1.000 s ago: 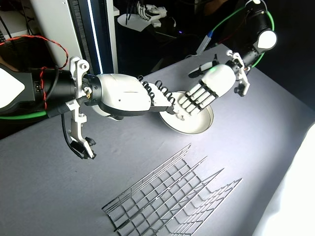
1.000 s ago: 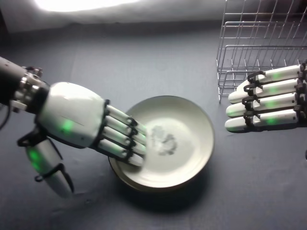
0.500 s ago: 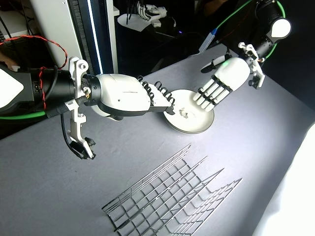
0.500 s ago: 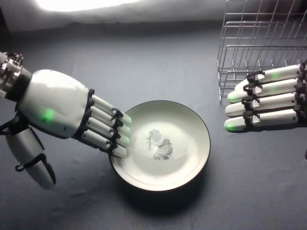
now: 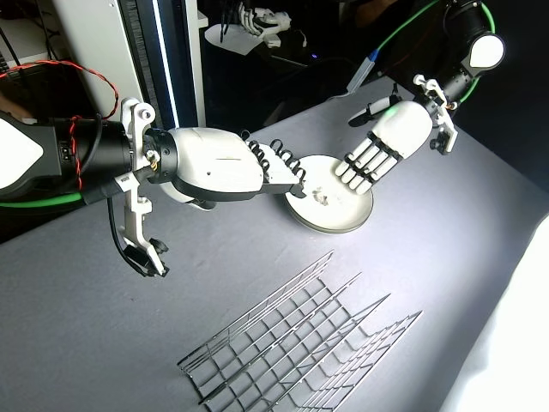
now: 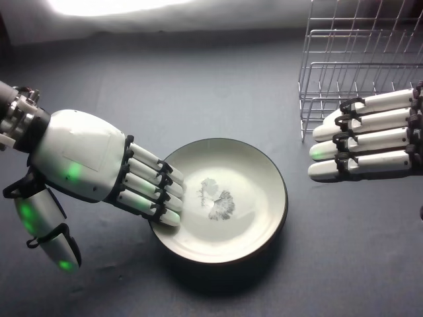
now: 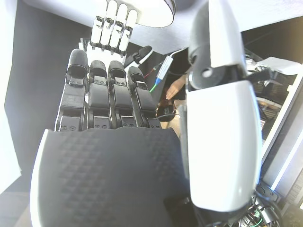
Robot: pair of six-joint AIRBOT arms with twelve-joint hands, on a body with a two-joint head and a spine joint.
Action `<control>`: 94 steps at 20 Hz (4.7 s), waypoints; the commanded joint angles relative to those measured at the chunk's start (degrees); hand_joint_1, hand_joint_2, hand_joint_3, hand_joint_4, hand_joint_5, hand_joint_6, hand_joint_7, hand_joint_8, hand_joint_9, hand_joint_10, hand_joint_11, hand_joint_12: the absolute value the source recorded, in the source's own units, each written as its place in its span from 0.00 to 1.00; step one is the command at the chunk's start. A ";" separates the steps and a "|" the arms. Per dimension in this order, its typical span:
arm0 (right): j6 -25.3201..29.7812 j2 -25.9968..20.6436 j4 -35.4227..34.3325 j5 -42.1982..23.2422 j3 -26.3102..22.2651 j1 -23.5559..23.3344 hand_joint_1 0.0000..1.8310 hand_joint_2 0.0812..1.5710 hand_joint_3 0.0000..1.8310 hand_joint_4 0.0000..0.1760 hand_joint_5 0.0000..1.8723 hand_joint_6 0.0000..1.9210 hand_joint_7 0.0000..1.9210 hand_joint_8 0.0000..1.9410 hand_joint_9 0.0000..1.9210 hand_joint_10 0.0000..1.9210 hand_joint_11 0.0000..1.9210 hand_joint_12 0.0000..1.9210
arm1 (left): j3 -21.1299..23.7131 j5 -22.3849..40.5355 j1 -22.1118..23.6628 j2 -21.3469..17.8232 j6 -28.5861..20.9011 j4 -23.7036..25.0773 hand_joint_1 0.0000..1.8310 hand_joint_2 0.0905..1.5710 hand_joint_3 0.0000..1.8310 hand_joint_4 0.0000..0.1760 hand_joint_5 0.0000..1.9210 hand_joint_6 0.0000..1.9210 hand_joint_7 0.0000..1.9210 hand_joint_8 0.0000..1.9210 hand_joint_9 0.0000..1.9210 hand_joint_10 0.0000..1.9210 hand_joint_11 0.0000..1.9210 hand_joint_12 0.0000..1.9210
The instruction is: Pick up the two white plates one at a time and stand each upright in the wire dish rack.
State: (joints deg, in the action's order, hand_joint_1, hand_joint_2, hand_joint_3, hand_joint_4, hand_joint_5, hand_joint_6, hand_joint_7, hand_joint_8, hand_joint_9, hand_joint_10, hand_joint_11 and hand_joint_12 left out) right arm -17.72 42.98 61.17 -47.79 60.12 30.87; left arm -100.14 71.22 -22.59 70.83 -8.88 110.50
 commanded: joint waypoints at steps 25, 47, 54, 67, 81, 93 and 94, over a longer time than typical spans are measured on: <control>-0.19 -0.30 -3.26 -5.02 -0.01 -0.75 0.61 0.61 0.00 0.00 0.03 0.00 0.04 0.00 0.04 0.00 0.00 0.26 | 2.91 -7.08 -3.53 6.95 0.25 -3.59 0.00 0.68 0.00 0.00 0.02 0.00 0.00 0.00 0.00 0.00 0.00 0.00; -0.75 10.13 -0.65 4.26 5.28 -0.40 0.65 0.59 0.00 0.00 0.05 0.00 0.05 0.00 0.06 0.00 0.00 0.33 | 1.70 -7.46 -2.24 8.17 -0.03 -5.05 0.00 0.68 0.00 0.00 0.02 0.00 0.00 0.00 0.00 0.00 0.00 0.00; -0.95 14.93 -0.65 6.01 7.54 -0.23 0.65 0.61 0.01 0.00 0.05 0.00 0.05 0.00 0.04 0.00 0.00 0.29 | 1.41 -7.39 -2.18 8.17 -0.02 -5.05 0.00 0.67 0.00 0.00 0.01 0.00 0.00 0.00 0.00 0.00 0.00 0.00; -1.24 20.16 -0.66 8.18 11.39 -0.16 0.62 0.64 0.01 0.00 0.12 0.01 0.12 0.01 0.12 0.01 0.00 0.40 | 0.88 -7.32 -2.08 8.26 -0.02 -5.05 0.00 0.67 0.00 0.00 0.00 0.00 0.00 0.00 0.00 0.00 0.00 0.00; -1.36 20.81 -0.69 8.47 11.71 0.17 0.75 0.68 0.00 0.00 0.54 0.48 0.53 0.42 0.46 0.65 0.29 0.73 | 1.22 -7.26 -1.17 7.03 -1.16 -6.31 0.00 0.67 0.00 0.00 0.01 0.00 0.00 0.00 0.00 0.00 0.00 0.00; -1.04 16.14 -8.40 2.25 8.16 -4.65 0.75 0.68 0.00 0.00 0.48 0.52 0.56 0.42 0.50 0.60 0.34 0.62 | 11.74 -7.37 6.51 -8.55 -5.29 -17.44 0.00 0.67 0.00 0.00 0.02 0.01 0.00 0.00 0.00 0.00 0.00 0.00; -0.95 15.63 -9.23 2.11 7.39 -5.44 0.75 0.68 0.00 0.00 0.48 0.52 0.56 0.44 0.50 0.59 0.35 0.62 | 12.40 -7.83 6.72 -9.80 -5.71 -17.55 0.00 0.67 0.00 0.00 0.02 0.01 0.00 0.00 0.00 0.00 0.00 0.00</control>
State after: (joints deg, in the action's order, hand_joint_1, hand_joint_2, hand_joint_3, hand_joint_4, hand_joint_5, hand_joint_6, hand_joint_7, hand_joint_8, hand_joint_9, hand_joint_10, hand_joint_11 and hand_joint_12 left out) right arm -18.92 58.70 55.16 -41.89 67.29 25.96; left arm -87.55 61.91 -16.40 61.12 -14.22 97.47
